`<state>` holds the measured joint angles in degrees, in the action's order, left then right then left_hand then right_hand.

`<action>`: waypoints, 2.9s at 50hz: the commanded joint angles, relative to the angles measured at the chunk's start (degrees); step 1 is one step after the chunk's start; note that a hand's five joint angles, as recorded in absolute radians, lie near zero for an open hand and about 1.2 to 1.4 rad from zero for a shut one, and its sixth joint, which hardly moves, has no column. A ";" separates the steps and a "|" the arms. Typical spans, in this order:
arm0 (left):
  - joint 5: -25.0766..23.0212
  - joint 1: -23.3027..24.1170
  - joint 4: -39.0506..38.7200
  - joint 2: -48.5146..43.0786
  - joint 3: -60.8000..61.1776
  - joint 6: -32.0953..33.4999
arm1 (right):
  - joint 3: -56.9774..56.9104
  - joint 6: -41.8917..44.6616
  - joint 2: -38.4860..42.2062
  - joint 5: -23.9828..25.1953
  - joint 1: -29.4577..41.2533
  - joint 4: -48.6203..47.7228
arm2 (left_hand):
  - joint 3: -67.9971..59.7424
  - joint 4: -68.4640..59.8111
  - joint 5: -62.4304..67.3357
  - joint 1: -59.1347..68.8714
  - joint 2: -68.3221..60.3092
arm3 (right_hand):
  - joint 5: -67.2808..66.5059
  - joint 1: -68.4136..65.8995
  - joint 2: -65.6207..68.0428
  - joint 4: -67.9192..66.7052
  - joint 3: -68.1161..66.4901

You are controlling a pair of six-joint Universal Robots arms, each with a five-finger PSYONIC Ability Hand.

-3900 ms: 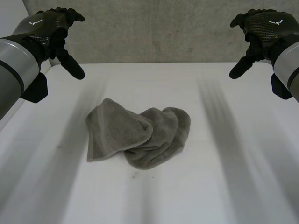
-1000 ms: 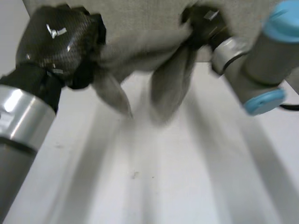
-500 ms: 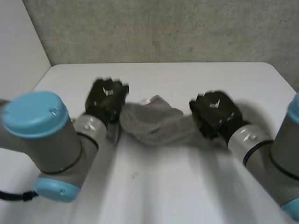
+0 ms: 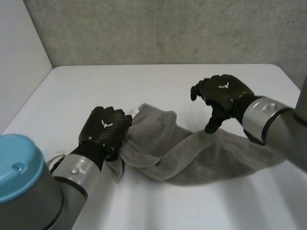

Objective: Fold the laundry

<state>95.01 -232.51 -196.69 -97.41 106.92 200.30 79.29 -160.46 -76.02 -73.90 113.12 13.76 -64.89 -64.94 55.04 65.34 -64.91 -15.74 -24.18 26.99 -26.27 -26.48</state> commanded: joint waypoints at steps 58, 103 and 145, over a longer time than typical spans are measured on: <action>-4.04 -8.13 -5.72 -18.08 -17.83 1.67 | 10.08 10.85 12.30 -3.36 -1.15 -32.60 | -15.11 -15.06 14.96 14.66 -15.09 | -54.26 -55.82 53.01 -53.73 -53.52; -3.95 -5.50 -4.14 -4.20 2.23 1.76 | -10.98 6.22 16.85 5.51 -2.91 10.12 | -13.78 -13.74 13.64 13.34 -13.77 | 1.87 0.30 -3.11 2.39 2.60; -9.76 -10.33 -5.72 -19.49 -58.41 3.25 | -14.66 9.02 2.57 -10.21 1.93 -55.28 | -15.11 -15.06 14.96 14.66 -15.09 | -54.26 -55.82 53.01 -53.73 -53.52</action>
<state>85.15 -241.56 -201.79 -114.89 63.69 210.19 40.29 -153.35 -58.55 -82.72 114.91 -8.00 -69.70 -69.77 59.18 67.69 -69.67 -55.63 -55.59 67.06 -68.12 -67.57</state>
